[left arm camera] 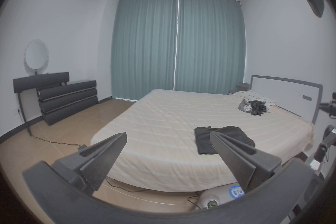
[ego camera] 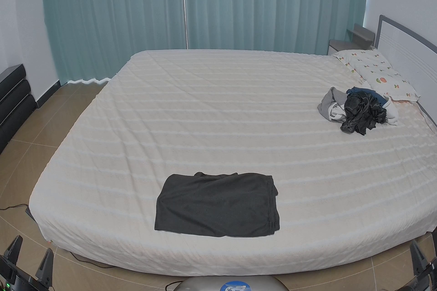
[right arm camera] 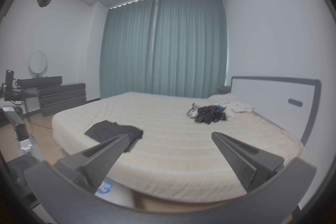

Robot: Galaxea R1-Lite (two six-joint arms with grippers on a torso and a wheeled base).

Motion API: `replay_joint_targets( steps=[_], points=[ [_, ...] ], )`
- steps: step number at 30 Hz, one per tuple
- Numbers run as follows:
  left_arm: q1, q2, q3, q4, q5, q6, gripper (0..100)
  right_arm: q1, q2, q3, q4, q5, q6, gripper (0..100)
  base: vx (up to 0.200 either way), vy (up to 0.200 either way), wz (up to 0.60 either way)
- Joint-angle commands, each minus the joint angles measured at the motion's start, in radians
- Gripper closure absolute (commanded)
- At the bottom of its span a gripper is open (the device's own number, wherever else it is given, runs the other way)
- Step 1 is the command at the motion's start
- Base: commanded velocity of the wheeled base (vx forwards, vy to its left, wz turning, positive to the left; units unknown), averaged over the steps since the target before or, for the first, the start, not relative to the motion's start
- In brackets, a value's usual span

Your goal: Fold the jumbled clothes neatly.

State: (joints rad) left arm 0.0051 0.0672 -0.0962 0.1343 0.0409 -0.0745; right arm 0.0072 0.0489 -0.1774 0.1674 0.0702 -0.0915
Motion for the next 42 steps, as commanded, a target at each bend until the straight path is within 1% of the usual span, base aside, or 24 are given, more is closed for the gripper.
replay_joint_targets(
  steps=[1,3,4,5,7,8,11,14,16,18,19,20,21,22,23,24,25,27,29,31,33,42],
  points=[
    [-0.004,-0.05,0.019,-0.005,0.096,0.039,0,-0.003,-0.049,0.067,-0.166,-0.029,-0.048,0,0.0,0.0,0.0],
    [-0.004,-0.05,0.038,-0.042,0.157,0.047,0,-0.003,-0.049,0.142,-0.276,-0.027,-0.086,0,0.0,0.0,0.0],
    [-0.004,-0.052,0.053,-0.074,0.179,0.05,0,-0.003,-0.049,0.177,-0.309,-0.036,-0.094,0,0.0,0.0,0.0],
    [-0.004,-0.052,0.062,-0.097,0.186,0.051,0,-0.004,-0.049,0.177,-0.31,-0.044,-0.094,0,0.0,0.0,0.0],
    [-0.004,-0.052,0.092,-0.179,0.191,0.087,0,-0.004,-0.049,0.174,-0.267,-0.073,-0.077,0,0.0,0.0,0.0],
    [-0.004,-0.052,0.096,-0.188,0.191,0.104,0,-0.004,-0.049,0.176,-0.243,-0.087,-0.074,0,0.0,0.0,0.0],
    [-0.004,-0.052,0.096,-0.18,0.191,0.116,0,-0.003,-0.049,0.176,-0.238,-0.078,-0.067,0,0.0,0.0,0.0],
    [-0.004,-0.052,0.095,-0.18,0.186,0.102,0,-0.004,-0.049,0.176,-0.236,-0.067,-0.074,0,0.0,0.0,0.0],
    [-0.004,-0.052,0.096,-0.18,0.174,0.09,0,-0.007,-0.049,0.174,-0.232,-0.05,-0.054,0,0.0,0.0,0.0],
    [-0.004,-0.052,0.095,-0.18,0.137,0.091,0,-0.007,-0.047,0.176,-0.2,0.01,0.007,0,0.0,0.0,0.0],
    [-0.004,-0.052,0.095,-0.18,0.123,0.093,0,-0.001,-0.043,0.171,-0.175,0.013,0.022,0,0.0,0.0,0.0],
    [-0.004,-0.052,0.095,-0.18,0.122,0.094,0,-0.001,-0.043,0.17,-0.172,0.011,0.024,0,0.0,0.0,0.0],
    [-0.004,-0.052,0.095,-0.18,0.097,0.091,0,-0.001,-0.043,0.164,-0.148,0.006,0.021,0,0.0,0.0,0.0],
    [-0.004,-0.052,0.095,-0.18,0.093,0.091,0,-0.001,-0.044,0.164,-0.148,0.006,0.019,0,0.0,0.0,0.0],
    [-0.004,-0.052,0.095,-0.179,0.062,0.085,0,-0.001,-0.046,0.164,-0.148,0.006,0.019,0,0.0,0.0,0.0],
    [-0.004,-0.052,0.095,-0.179,0.056,0.085,0,-0.003,-0.047,0.164,-0.149,0.006,0.019,0,0.0,0.0,0.0],
    [-0.004,-0.052,0.095,-0.18,0.028,0.087,0,-0.004,-0.047,0.164,-0.135,-0.006,0.027,0,0.0,0.0,0.0],
    [-0.005,-0.053,0.095,-0.18,0.021,0.094,0,-0.004,-0.047,0.165,-0.138,-0.007,0.03,0,0.0,0.0,0.0],
    [-0.004,-0.052,0.096,-0.166,0.002,0.061,0,-0.003,-0.049,0.17,-0.146,-0.01,0.041,0,0.0,0.0,0.0],
    [-0.004,-0.052,0.093,-0.114,-0.022,0.041,0,-0.003,-0.049,0.17,-0.148,-0.012,0.045,0,0.0,0.0,0.0],
    [-0.004,-0.052,0.095,-0.127,-0.027,0.064,0,-0.003,-0.049,0.171,-0.149,-0.012,0.052,0,0.0,0.0,0.0],
    [-0.004,-0.053,0.095,-0.127,-0.035,0.078,0,-0.003,-0.049,0.171,-0.149,-0.013,0.055,0,0.0,0.0,0.0]
  ],
)
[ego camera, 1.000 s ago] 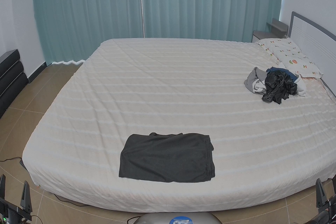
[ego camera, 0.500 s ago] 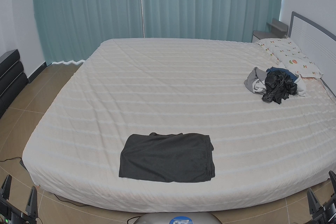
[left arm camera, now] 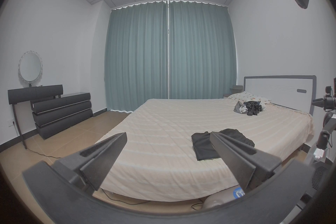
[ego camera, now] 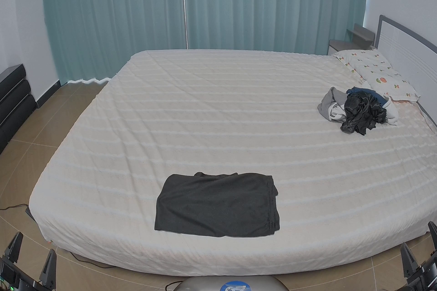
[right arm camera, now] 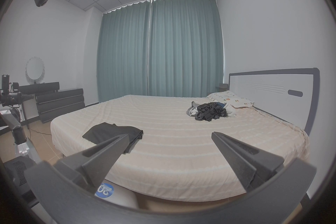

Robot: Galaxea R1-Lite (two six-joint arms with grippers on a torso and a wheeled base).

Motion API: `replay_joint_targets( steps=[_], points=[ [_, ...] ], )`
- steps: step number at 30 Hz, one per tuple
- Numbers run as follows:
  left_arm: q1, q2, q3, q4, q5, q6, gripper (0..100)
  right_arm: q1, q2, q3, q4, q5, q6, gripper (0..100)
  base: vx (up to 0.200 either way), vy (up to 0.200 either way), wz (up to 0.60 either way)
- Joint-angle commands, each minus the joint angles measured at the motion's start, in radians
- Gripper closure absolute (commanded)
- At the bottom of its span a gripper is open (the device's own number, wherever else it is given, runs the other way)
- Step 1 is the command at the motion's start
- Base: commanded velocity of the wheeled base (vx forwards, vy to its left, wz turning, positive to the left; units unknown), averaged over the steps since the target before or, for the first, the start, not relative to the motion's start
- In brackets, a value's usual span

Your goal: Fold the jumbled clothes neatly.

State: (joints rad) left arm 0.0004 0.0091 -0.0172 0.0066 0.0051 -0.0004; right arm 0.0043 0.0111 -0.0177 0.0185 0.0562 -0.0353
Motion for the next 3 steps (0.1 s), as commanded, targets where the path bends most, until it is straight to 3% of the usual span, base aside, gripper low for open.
replay_joint_targets(
  steps=[1,3],
  points=[
    [0.001,0.005,0.016,0.001,0.001,0.002,0,0.0,-0.011,0.012,0.0,0.001,-0.001,0,0.0,0.0,0.0],
    [0.001,0.005,0.016,0.001,0.003,0.0,0,0.0,-0.011,0.012,0.0,-0.001,0.006,0,0.0,0.0,0.0]
  ],
)
